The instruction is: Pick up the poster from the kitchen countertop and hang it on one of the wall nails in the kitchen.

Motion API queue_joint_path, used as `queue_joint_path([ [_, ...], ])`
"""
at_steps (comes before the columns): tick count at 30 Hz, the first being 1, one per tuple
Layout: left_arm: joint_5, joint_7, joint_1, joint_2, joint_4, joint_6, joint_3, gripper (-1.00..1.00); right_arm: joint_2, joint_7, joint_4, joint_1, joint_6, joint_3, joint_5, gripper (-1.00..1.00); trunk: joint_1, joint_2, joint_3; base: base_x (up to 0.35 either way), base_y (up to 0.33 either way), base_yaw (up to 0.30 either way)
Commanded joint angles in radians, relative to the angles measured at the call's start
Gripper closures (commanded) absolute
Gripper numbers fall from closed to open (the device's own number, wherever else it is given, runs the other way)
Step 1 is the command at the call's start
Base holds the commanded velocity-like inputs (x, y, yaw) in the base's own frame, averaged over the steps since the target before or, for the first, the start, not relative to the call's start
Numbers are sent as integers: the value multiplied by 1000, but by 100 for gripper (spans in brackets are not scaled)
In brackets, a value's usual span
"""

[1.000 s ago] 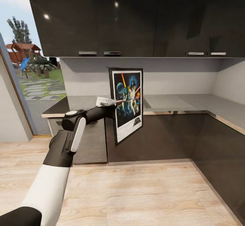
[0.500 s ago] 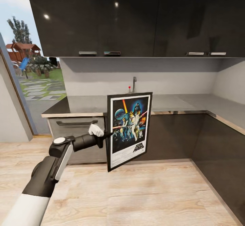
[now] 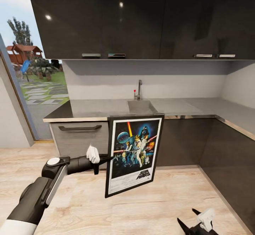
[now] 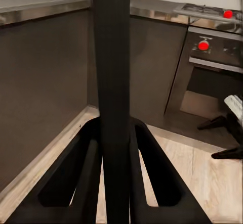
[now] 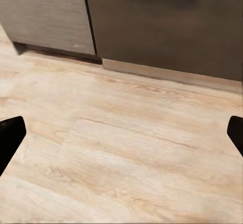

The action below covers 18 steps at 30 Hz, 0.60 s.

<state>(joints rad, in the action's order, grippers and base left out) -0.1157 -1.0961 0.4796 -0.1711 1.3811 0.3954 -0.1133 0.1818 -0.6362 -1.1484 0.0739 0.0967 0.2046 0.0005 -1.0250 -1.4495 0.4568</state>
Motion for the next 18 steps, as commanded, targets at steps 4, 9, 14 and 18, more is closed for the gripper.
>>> queue_joint_path([
  [4, -7, -5, -13, -3, -3, 7, -2, 100, 8, -201, -92, -7, -108, 91, 4, -100, 0, -1, 1, 0, 0, 0],
  [9, -7, -7, -16, -4, -3, 6, -1, 100, 77, -317, -133, -29, -191, 112, -2, -100, 0, -1, 1, 0, 0, 0],
  [14, -7, -8, -17, -5, -2, 7, 3, 100, 165, -474, -138, -111, -294, 118, -2, -100, 0, -1, 1, 0, 0, 0],
  [18, -7, -15, -18, -5, -3, 10, 5, 100, 222, -616, -133, -225, -402, 118, 2, -100, 0, -1, 1, 0, 0, 0],
])
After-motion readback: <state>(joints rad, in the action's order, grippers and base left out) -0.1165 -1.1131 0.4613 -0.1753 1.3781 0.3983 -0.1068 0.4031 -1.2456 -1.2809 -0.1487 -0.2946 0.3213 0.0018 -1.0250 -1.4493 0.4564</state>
